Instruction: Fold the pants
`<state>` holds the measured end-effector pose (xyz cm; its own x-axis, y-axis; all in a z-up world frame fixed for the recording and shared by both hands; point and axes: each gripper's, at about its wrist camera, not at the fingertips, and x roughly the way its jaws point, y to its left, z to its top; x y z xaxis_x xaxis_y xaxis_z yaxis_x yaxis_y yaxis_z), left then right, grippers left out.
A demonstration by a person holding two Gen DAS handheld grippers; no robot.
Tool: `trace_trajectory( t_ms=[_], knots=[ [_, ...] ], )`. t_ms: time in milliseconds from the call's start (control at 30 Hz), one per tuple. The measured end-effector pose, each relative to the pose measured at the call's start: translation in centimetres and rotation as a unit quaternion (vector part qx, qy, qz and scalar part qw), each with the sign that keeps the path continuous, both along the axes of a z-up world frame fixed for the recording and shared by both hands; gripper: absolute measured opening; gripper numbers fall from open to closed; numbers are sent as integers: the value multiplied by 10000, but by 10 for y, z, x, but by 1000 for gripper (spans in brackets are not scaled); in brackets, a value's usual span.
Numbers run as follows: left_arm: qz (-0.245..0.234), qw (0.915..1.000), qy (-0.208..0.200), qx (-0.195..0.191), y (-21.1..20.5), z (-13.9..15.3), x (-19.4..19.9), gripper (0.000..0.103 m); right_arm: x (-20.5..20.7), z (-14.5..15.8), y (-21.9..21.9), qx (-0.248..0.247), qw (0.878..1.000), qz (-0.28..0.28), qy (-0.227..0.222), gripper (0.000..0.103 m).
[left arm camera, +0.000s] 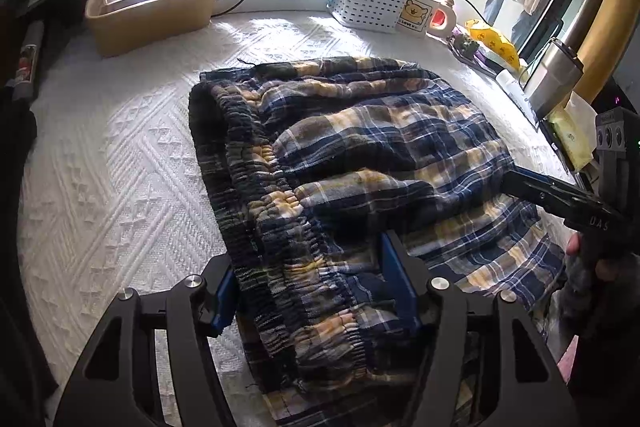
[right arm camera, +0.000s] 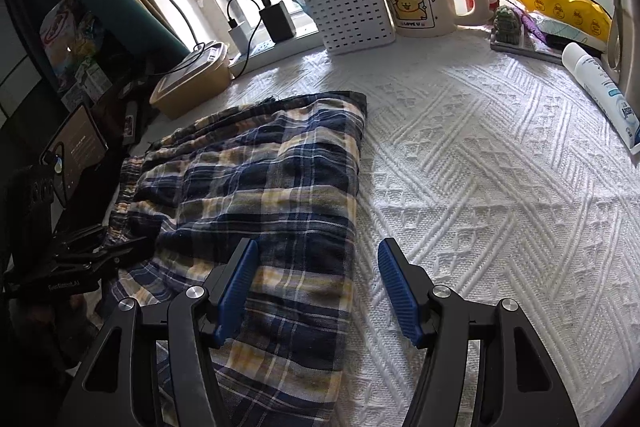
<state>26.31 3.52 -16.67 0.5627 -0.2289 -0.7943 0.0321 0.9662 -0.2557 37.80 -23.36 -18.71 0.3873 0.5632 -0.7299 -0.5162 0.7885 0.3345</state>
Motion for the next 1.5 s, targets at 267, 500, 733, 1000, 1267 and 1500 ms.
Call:
trace_trajectory(
  t_ms=[267, 500, 733, 1000, 1267, 1500],
  knots=[
    [-109, 9999, 44, -15, -2, 0, 4, 69, 0, 0, 1, 17, 10000, 9, 9, 65],
    [-230, 9997, -28, 1, -8, -1, 5, 68, -3, -1, 6, 36, 10000, 61, 6, 66],
    [-424, 9990, -108, 32, -13, -1, 9, 51, -4, 0, 5, 7, 10000, 71, 26, 67],
    [-658, 9978, -56, -36, -13, 0, 23, 36, -4, 1, 0, -6, 10000, -15, 60, 70],
    [-427, 9989, -70, -191, -9, -2, 17, 40, -1, -1, 16, 108, 9999, 117, 16, 81],
    [-483, 9987, -153, 15, -13, -2, 15, 37, -3, -2, 27, 49, 9999, 131, -3, 55]
  ],
)
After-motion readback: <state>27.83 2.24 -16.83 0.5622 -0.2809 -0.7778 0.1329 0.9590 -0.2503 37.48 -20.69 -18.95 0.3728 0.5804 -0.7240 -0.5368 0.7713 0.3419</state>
